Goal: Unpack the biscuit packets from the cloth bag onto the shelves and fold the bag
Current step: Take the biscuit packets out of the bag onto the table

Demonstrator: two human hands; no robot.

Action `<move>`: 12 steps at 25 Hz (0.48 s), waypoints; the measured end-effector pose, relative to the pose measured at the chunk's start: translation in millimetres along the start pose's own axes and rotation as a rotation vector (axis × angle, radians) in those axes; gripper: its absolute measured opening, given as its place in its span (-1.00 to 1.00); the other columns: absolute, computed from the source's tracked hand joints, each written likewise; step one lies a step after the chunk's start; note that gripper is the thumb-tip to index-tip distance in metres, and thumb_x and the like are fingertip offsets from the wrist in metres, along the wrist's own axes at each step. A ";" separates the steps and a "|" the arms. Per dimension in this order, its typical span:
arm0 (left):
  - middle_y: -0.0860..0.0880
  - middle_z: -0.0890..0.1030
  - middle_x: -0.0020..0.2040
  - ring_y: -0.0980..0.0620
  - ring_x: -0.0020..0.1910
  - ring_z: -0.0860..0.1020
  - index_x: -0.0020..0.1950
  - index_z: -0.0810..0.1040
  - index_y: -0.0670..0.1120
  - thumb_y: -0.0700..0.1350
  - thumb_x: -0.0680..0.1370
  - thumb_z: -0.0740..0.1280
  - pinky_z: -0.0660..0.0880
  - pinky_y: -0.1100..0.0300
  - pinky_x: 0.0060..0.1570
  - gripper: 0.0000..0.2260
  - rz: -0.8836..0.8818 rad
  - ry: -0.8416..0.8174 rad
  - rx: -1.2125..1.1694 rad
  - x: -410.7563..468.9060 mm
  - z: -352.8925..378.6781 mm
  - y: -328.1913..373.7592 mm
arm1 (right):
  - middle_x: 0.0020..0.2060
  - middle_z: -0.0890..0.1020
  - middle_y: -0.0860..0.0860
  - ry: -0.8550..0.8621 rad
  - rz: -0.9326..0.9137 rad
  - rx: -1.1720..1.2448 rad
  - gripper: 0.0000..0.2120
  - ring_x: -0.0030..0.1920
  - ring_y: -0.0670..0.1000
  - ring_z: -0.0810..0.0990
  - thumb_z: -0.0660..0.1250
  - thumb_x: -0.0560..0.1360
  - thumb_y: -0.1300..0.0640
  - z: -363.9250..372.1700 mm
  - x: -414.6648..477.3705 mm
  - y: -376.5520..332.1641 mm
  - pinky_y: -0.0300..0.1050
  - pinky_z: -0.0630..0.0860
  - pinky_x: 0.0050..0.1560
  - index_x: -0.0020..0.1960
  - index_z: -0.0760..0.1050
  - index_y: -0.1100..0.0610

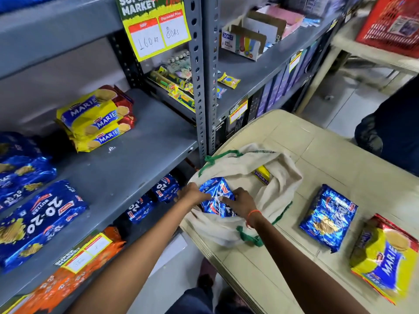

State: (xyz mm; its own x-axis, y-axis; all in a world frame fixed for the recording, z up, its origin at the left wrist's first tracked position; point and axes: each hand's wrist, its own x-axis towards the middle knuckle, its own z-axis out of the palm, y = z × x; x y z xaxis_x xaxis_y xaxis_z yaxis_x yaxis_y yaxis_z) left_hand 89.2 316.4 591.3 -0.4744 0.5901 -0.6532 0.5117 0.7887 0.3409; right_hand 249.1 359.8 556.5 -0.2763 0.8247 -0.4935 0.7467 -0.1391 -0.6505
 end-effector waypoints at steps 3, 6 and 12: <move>-0.17 0.60 0.13 -0.07 0.02 0.54 0.06 0.53 -0.15 0.07 0.27 0.56 0.48 0.12 -0.11 -0.51 0.108 -0.022 -0.067 -3.3 -4.1 7.0 | -0.15 0.64 0.14 0.004 0.025 0.336 -0.52 -0.14 0.11 0.66 0.60 0.22 -0.04 -11.1 -5.7 9.9 0.02 0.57 -0.19 -0.16 0.41 0.21; -0.06 0.59 0.03 0.01 -0.08 0.50 -0.04 0.51 -0.06 0.01 0.26 0.58 0.41 0.20 -0.21 -0.61 0.234 -0.021 -0.042 -8.0 -10.8 18.7 | -0.09 0.63 0.27 -0.049 0.005 0.549 -0.53 -0.09 0.18 0.67 0.62 0.22 0.14 -25.2 -5.6 13.0 0.14 0.60 -0.03 -0.11 0.36 0.20; -0.11 0.57 0.17 -0.06 0.11 0.57 0.26 0.46 -0.15 -0.10 0.32 0.57 0.56 0.02 0.13 -0.43 0.398 0.120 -0.670 -23.9 -15.3 49.3 | -0.17 0.73 0.05 0.056 -0.127 0.936 -0.85 -0.16 0.04 0.69 0.47 0.38 0.31 -58.4 -1.6 -8.2 -0.20 0.66 -0.23 -0.13 0.59 0.10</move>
State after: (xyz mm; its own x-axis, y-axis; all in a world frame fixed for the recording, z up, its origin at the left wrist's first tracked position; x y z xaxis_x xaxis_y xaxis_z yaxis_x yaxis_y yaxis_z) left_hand 114.8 343.8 634.0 -0.4401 0.8344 -0.3318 0.1367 0.4274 0.8937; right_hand 278.8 391.7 596.3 -0.2747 0.8855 -0.3746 -0.0827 -0.4099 -0.9084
